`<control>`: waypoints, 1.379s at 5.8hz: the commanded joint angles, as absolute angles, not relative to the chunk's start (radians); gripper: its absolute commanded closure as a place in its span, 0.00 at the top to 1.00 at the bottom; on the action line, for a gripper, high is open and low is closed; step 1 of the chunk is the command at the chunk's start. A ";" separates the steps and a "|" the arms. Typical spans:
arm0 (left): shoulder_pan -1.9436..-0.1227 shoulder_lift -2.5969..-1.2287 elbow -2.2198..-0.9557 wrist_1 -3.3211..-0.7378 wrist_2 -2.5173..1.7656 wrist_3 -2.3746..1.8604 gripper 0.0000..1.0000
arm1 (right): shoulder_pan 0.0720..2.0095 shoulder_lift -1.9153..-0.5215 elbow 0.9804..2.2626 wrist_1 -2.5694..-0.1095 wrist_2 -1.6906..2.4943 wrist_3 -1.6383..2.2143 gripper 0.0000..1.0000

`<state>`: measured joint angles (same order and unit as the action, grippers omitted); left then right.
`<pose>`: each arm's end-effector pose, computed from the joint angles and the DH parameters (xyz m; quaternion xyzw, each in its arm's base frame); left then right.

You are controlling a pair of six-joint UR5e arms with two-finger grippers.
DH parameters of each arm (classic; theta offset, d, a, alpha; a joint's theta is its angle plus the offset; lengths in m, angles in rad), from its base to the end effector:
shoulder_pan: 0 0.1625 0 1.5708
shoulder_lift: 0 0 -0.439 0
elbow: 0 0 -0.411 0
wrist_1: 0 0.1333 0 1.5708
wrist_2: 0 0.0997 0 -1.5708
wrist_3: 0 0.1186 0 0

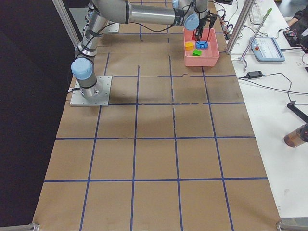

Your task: Put all blocks into box

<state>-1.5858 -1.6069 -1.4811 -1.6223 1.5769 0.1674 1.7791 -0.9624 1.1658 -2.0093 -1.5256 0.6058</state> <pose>-0.1405 -0.5242 0.5048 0.0911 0.9958 -0.0008 0.0031 0.2966 -0.7325 0.3477 0.1934 0.9738 -0.0988 0.0670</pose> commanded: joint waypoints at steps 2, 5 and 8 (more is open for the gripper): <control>-1.589 -1.600 -1.485 -1.631 1.583 0.161 0.99 | 1.801 -0.845 1.135 -2.157 -1.528 0.402 0.39; -1.592 -1.591 -1.486 -1.640 1.582 0.170 0.99 | 1.767 -0.865 1.138 -2.160 -1.534 0.351 1.00; -1.588 -1.534 -1.569 -1.635 1.580 0.158 0.99 | 1.642 -1.030 1.146 -1.648 -1.531 0.350 0.99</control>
